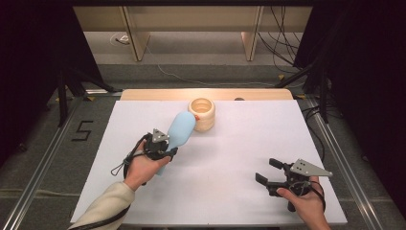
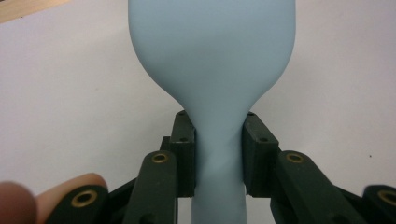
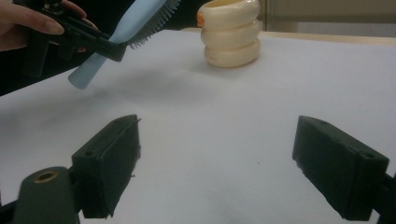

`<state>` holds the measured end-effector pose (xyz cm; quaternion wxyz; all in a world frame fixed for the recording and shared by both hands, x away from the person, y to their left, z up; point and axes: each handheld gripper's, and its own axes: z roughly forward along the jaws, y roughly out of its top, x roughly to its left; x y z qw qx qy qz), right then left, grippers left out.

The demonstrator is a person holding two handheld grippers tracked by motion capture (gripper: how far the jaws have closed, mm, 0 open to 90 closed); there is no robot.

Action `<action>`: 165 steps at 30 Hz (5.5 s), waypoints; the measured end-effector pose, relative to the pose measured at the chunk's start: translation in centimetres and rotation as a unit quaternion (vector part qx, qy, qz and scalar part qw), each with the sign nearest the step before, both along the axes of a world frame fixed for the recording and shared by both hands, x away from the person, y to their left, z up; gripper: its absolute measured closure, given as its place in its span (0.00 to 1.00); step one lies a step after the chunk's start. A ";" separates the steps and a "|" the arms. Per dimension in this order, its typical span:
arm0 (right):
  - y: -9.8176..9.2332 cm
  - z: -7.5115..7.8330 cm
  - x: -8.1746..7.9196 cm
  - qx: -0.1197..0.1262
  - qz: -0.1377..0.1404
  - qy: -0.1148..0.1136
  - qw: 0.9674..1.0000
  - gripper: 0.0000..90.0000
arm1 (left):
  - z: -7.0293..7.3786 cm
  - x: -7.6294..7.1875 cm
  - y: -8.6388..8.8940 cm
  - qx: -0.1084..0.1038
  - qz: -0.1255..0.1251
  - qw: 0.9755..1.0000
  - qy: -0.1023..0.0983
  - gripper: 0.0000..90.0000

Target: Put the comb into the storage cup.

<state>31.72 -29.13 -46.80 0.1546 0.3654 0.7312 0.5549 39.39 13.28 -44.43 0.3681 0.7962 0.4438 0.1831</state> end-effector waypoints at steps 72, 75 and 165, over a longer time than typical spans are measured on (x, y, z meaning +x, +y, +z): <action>0.1 0.0 0.0 0.016 -0.011 0.000 1.000 0.18 | 1.6 -2.4 -2.8 -0.029 -0.092 0.989 -0.110 0.77; 0.2 0.0 0.0 0.019 -0.013 -0.001 1.000 0.18 | 1.7 -2.4 -2.9 -0.033 -0.092 0.989 -0.115 0.77; 5.0 2.0 2.9 0.077 0.001 -0.004 0.997 0.07 | 1.3 -3.4 -6.2 -0.034 -0.133 0.984 -0.115 0.77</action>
